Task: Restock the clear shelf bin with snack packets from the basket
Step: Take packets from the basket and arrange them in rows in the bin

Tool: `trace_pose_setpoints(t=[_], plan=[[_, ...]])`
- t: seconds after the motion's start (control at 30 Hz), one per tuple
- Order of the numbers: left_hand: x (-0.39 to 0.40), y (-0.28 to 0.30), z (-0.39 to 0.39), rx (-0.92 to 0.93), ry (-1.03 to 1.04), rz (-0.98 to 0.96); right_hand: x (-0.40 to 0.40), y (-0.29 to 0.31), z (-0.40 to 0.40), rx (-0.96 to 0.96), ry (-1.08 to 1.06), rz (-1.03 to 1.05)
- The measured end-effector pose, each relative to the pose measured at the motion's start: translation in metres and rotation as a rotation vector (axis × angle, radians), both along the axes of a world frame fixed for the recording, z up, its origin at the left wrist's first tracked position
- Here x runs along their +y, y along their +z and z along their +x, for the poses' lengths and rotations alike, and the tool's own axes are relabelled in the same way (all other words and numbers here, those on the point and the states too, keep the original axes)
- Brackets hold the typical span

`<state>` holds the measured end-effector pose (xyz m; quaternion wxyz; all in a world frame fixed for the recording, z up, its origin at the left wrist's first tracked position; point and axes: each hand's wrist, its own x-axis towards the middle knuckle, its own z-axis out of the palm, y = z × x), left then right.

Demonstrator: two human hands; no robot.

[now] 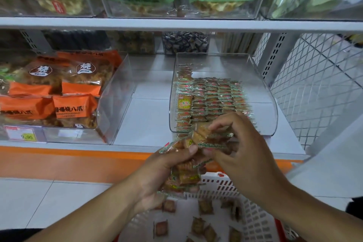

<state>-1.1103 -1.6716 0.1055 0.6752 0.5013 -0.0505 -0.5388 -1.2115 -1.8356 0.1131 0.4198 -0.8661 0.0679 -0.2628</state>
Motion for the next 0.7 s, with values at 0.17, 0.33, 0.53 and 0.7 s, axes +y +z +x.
trace_pose_setpoints(t=[0.17, 0.33, 0.53, 0.7], plan=[[0.005, 0.005, 0.004, -0.013, 0.047, -0.041, 0.005, 0.002, -0.002, 0.038, 0.126, 0.242], [0.007, 0.007, 0.012, 0.007, 0.078, -0.121, 0.006, 0.008, -0.001, -0.046, 0.081, 0.194], [0.007, 0.002, 0.010, -0.087, 0.073, -0.116, 0.007, 0.007, 0.002, -0.025, 0.058, 0.385], [0.007, -0.001, 0.011, -0.139, 0.085, -0.086, 0.002, 0.006, 0.005, 0.227, 0.092, 0.775]])
